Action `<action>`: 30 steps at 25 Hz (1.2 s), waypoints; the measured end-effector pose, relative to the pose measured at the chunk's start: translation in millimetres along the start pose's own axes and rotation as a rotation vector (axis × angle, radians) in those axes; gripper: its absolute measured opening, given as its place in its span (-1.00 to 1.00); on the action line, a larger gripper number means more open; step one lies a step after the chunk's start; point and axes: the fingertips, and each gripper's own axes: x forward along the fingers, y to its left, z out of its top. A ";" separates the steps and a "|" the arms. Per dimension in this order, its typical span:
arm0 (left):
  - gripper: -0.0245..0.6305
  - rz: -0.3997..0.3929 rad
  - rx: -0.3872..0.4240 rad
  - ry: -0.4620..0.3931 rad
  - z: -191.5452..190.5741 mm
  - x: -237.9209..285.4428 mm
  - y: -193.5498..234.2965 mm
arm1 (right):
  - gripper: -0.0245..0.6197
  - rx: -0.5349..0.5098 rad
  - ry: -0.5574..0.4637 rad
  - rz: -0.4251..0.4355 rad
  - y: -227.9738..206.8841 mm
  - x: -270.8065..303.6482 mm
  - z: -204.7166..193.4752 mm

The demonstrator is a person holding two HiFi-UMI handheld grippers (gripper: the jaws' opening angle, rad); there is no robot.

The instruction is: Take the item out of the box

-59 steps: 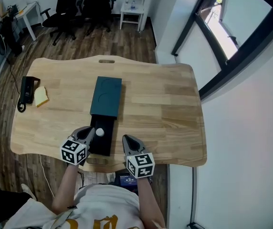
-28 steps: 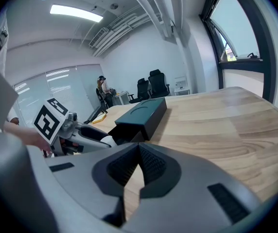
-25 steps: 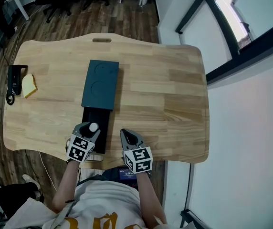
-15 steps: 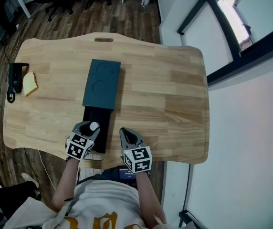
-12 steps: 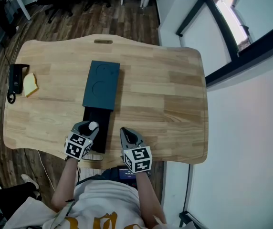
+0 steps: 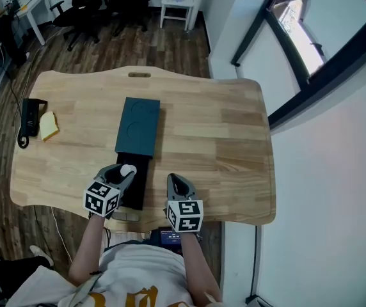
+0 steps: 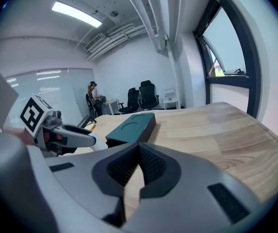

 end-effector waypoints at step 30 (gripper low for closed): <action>-0.41 0.103 0.010 -0.376 81.4 -102.7 3.3 | -0.91 -0.106 -0.223 -0.037 44.3 -49.3 62.1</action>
